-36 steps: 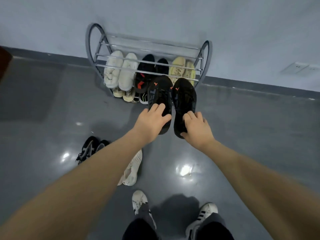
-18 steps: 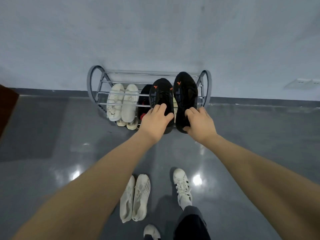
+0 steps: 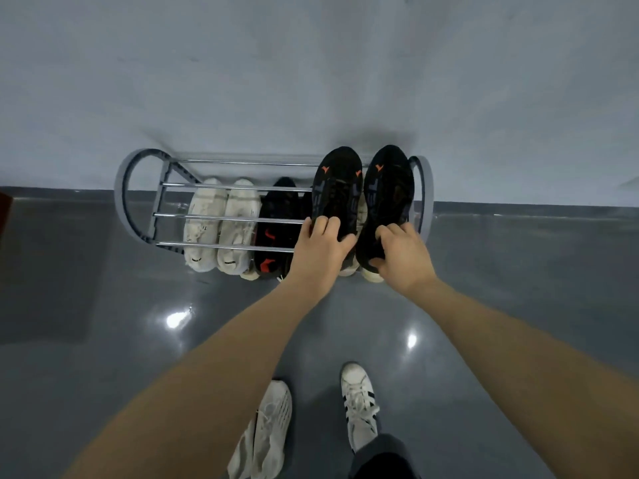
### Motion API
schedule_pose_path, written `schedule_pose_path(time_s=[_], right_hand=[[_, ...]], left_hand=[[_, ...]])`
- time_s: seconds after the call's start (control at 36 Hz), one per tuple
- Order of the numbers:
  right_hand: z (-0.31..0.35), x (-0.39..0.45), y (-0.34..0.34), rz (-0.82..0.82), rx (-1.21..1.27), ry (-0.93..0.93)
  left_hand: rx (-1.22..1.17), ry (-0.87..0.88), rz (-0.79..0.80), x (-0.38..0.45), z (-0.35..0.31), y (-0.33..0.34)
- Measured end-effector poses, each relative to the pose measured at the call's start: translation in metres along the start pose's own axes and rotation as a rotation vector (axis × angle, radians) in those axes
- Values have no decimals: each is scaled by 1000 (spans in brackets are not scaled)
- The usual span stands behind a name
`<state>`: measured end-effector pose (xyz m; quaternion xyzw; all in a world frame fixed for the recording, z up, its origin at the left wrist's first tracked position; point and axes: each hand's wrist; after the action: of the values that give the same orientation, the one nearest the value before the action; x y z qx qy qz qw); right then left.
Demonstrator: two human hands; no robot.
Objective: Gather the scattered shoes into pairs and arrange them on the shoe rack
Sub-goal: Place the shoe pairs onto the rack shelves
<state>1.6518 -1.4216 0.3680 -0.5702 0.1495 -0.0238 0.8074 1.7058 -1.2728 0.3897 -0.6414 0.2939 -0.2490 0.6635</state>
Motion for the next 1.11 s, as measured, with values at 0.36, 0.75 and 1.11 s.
schedule_pose_path(time_s=[0.36,0.75,1.11], right_hand=[[-22,3,50,63,45,65],[-28,6,81,-44,-205,54],[-33,-2,74,-155,-58,29]], left_hand=[[-249,-179,355,15,-8,62],[-218,-262,396,30,-17,91],[-406,-159,239,28,-19,99]])
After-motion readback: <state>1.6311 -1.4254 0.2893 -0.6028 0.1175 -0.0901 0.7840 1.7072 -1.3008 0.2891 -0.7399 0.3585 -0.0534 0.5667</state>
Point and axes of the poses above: each hand's wrist, its own x-axis towards the middle knuckle, its own y-axis out of the palm, z = x × y, and after that the axes turned 6 degrees about -z, right-handed
